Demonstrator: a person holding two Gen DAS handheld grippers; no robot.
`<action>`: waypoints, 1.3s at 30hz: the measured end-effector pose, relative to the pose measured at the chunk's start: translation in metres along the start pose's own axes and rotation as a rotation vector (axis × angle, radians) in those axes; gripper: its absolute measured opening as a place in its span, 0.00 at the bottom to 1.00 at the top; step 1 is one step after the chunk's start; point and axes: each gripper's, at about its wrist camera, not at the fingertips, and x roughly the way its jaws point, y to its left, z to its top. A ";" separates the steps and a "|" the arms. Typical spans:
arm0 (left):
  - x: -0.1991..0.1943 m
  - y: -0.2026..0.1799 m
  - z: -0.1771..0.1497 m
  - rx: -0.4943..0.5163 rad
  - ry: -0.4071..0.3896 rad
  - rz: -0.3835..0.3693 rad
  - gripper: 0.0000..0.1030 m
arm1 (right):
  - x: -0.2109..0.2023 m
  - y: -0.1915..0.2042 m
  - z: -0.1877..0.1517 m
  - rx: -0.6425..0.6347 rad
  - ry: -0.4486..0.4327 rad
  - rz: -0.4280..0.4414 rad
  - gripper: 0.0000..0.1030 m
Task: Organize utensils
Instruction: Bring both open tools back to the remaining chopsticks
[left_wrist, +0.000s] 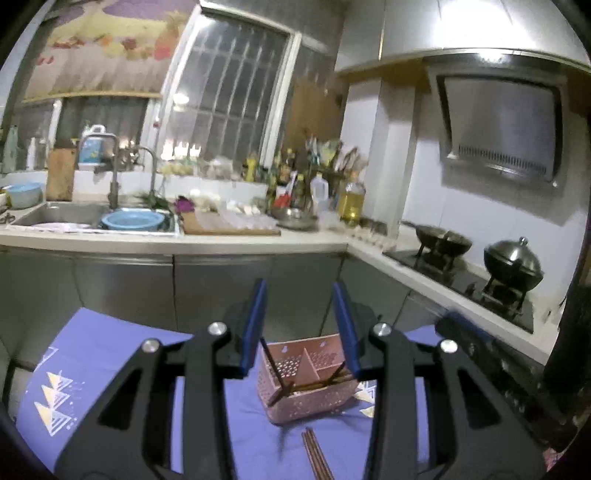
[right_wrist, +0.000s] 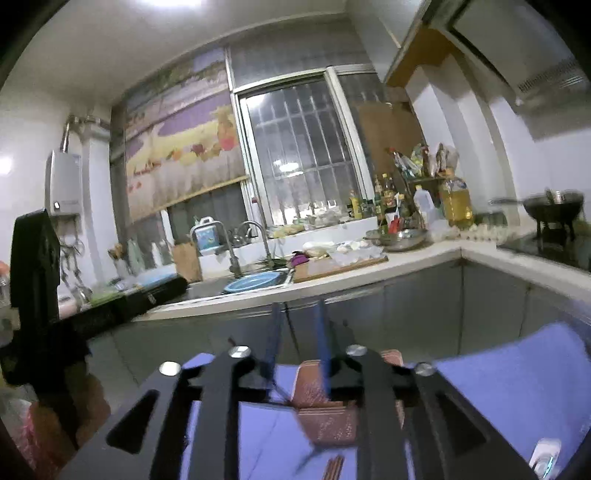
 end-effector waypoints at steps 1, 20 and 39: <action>-0.014 0.003 -0.008 -0.005 -0.005 -0.007 0.34 | -0.016 -0.002 -0.016 0.016 0.009 -0.010 0.31; 0.014 -0.012 -0.262 -0.087 0.770 -0.136 0.27 | -0.020 -0.029 -0.217 0.171 0.781 -0.132 0.16; 0.049 -0.018 -0.258 -0.062 0.765 -0.079 0.27 | -0.010 -0.031 -0.204 0.119 0.734 -0.175 0.10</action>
